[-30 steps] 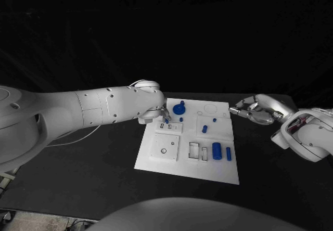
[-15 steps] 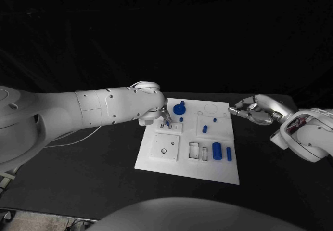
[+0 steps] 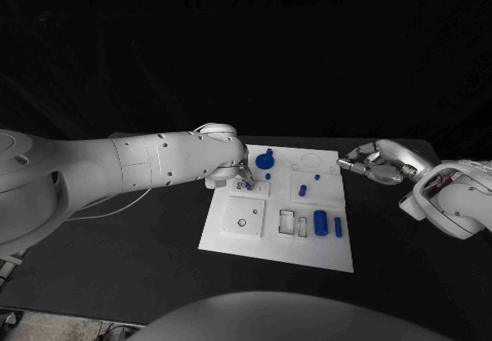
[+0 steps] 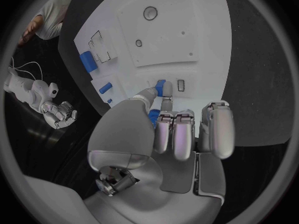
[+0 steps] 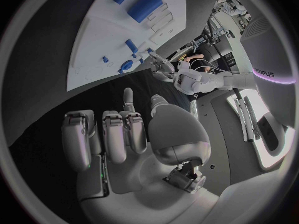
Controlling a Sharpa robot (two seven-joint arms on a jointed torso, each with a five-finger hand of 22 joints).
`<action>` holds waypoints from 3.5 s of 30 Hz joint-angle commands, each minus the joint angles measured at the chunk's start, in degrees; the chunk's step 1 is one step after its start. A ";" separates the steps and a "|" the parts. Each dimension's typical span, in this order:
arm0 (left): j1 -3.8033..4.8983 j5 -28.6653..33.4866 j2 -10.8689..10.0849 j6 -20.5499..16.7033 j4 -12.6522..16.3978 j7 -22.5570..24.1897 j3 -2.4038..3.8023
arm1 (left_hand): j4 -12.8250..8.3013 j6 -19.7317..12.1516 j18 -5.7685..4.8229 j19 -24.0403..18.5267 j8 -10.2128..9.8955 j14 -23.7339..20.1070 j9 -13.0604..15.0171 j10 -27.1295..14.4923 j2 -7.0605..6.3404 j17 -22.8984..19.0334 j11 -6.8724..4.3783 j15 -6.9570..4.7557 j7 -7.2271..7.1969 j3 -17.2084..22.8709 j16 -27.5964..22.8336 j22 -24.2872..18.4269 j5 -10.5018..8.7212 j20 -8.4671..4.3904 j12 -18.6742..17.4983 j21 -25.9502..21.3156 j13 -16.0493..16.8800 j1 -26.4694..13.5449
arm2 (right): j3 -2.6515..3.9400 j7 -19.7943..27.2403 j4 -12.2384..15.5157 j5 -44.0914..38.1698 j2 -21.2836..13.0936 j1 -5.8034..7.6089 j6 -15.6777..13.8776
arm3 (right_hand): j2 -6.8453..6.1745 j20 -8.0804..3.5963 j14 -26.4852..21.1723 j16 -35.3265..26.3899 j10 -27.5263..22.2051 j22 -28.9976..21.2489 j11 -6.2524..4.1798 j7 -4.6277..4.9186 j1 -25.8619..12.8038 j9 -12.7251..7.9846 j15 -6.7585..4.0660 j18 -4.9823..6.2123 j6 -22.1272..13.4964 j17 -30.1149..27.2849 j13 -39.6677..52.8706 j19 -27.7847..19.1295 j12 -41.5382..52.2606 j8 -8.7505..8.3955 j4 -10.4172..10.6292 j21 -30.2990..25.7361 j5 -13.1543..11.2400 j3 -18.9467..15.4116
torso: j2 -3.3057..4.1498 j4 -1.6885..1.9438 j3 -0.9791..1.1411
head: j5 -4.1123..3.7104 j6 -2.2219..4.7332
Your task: Assemble the parts on the task board
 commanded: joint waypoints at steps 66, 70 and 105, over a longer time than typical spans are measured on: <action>-0.94 -0.88 0.77 -1.42 -0.67 -2.59 -0.11 | -3.37 -0.15 0.46 3.32 0.34 6.04 0.60 6.06 -0.04 15.10 -0.54 -0.51 -0.41 4.41 0.14 12.62 0.40 -0.40 0.14 -0.29 15.10 0.85 | 0.00 -0.08 -0.12 -0.17 0.05 -0.72 -0.01 | 0.13 0.40 5.88 0.20 6.12 13.79 0.37 0.04 1.65 0.10 0.38 0.19 -0.32 15.06 15.09 3.27 0.22 -0.61 -0.03 -0.16 0.06 -0.68 | -0.01 -0.01 0.02 | 0.18 -0.01; -1.08 -0.88 1.05 -0.61 -1.04 -2.72 -0.15 | -3.44 -0.15 0.48 3.30 0.40 6.04 0.72 6.06 -0.23 15.10 -0.54 -0.51 -0.41 4.47 0.14 12.61 0.15 -0.41 0.14 -0.37 15.10 0.90 | 0.00 -0.08 -0.16 -0.16 0.06 -0.83 0.05 | 0.13 0.40 5.88 0.20 6.12 13.79 0.37 0.04 1.65 0.10 0.38 0.19 -0.32 15.06 15.09 3.27 0.22 -0.61 -0.03 -0.16 0.06 -0.68 | -0.02 -0.01 0.02 | 0.14 -0.01; -1.46 1.37 0.73 -1.01 -1.47 0.07 -0.22 | -4.33 -0.79 0.56 3.14 0.62 6.04 1.60 6.06 -0.53 15.10 -0.28 -0.34 -0.02 6.11 0.14 12.48 0.21 -0.32 0.14 -0.97 15.10 2.16 | 0.00 -0.35 -0.31 -0.15 0.13 -1.04 0.26 | 0.25 0.40 5.88 0.20 6.12 13.79 0.36 0.04 2.21 0.10 0.38 0.19 -0.34 15.06 15.09 3.29 0.22 -0.72 -0.06 -0.16 0.09 -0.69 | -0.02 0.01 0.01 | 0.06 -0.01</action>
